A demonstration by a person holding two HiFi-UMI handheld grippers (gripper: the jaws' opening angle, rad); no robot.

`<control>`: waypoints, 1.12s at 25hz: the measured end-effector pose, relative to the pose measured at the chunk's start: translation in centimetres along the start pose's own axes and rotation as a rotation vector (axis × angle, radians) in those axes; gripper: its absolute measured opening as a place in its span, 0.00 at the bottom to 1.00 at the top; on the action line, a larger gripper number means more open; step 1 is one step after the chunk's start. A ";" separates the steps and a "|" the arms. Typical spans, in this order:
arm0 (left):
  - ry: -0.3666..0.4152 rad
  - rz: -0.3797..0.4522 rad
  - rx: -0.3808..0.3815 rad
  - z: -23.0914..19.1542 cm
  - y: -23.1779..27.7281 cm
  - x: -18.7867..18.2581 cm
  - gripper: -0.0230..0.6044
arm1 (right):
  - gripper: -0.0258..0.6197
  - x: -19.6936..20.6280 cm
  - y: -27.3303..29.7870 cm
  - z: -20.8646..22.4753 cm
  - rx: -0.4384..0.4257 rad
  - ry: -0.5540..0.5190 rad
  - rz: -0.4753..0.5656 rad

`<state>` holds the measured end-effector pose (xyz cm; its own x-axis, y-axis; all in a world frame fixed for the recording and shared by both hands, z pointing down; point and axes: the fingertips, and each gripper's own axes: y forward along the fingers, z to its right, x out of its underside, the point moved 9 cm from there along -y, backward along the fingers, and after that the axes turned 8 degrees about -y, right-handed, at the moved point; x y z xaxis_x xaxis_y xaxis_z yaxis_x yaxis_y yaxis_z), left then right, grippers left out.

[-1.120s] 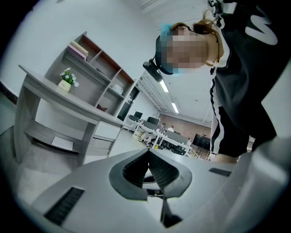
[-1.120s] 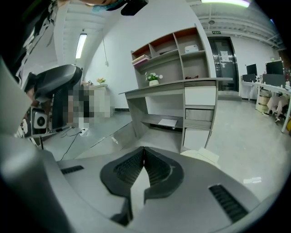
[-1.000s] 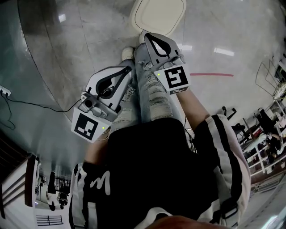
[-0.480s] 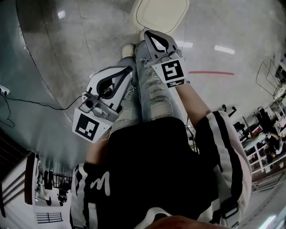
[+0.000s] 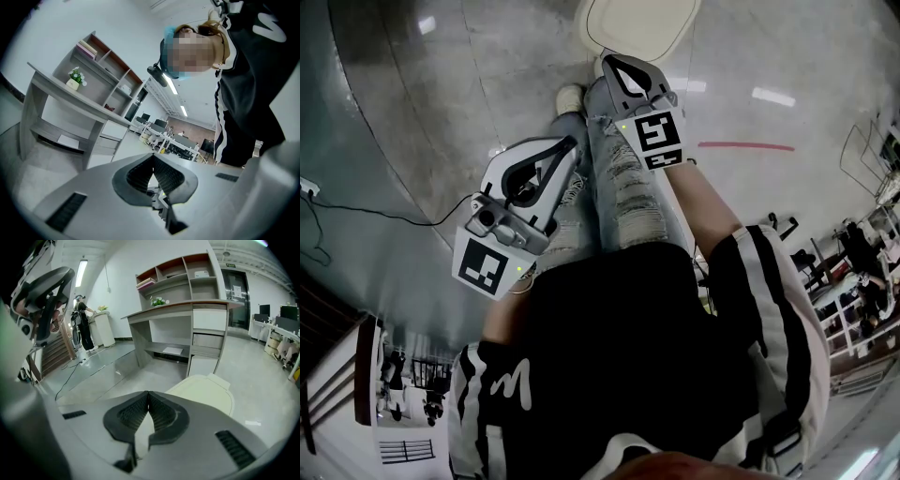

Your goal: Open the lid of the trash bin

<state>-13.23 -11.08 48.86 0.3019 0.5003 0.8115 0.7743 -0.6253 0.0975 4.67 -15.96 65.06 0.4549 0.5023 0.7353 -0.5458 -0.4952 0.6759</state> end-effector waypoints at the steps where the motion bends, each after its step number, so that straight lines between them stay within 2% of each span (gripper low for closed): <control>1: -0.002 0.000 -0.001 0.0 0.0 0.1 0.04 | 0.06 0.2 0.1 0.0 0.001 0.002 -0.005; 17: -0.006 0.000 -0.012 -0.3 -0.5 0.4 0.05 | 0.06 2.8 2.0 0.5 0.022 0.019 -0.081; 28: -0.011 0.003 -0.022 -0.3 -0.7 0.5 0.04 | 0.06 5.1 3.4 0.5 0.022 -0.002 -0.172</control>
<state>-13.82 -10.57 49.34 0.3108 0.5050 0.8052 0.7610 -0.6398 0.1076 5.46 -15.45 71.15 0.5414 0.5798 0.6089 -0.4446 -0.4173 0.7926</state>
